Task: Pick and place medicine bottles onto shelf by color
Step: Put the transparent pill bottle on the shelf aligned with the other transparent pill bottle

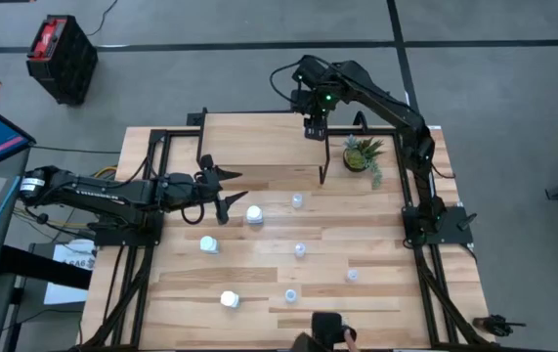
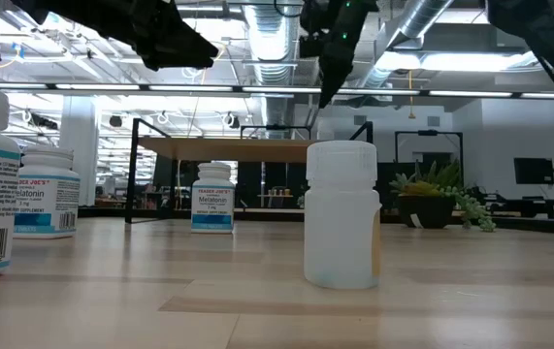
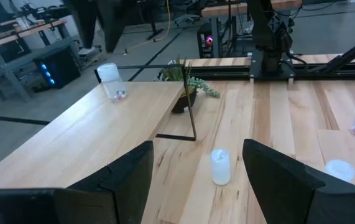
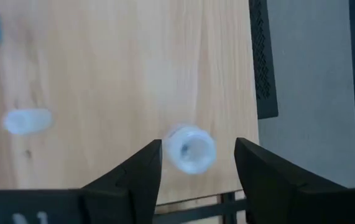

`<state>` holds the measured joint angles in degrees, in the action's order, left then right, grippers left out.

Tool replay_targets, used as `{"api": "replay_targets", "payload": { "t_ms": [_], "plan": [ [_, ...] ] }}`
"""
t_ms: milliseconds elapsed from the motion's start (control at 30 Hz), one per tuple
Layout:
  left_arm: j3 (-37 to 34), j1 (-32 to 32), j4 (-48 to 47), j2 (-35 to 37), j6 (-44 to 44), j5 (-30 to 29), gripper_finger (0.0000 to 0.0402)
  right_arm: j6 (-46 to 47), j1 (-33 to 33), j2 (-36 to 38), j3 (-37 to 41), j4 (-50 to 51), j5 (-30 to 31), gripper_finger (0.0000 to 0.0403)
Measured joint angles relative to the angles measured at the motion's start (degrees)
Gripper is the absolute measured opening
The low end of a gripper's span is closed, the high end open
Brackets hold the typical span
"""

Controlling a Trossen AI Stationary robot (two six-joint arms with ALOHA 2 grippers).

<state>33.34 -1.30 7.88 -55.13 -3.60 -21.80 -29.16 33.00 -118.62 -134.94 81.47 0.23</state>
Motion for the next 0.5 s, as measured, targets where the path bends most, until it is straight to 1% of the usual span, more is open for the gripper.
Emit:
{"api": "replay_targets", "payload": {
  "t_ms": [100,167,300,400,500],
  "plan": [
    [0.0,0.0,0.0,0.0,0.0,0.0,0.0238,0.7,-1.1,2.9,1.1,2.3,0.8,0.0223],
    [0.0,0.0,0.0,0.0,0.0,0.0,0.0238,2.8,-1.8,4.8,1.1,4.2,1.4,0.0222],
    [0.0,0.0,0.0,0.0,1.1,0.0,0.0238,10.4,-3.1,8.2,1.1,8.7,1.4,0.0217],
    [0.0,0.0,0.0,0.0,1.3,0.0,0.0238,17.5,-4.5,11.2,1.7,8.5,1.3,0.0213],
    [0.0,0.0,-0.5,0.0,1.3,0.1,0.0238,20.5,-7.0,14.2,2.8,8.4,1.1,0.021]
  ]
}}
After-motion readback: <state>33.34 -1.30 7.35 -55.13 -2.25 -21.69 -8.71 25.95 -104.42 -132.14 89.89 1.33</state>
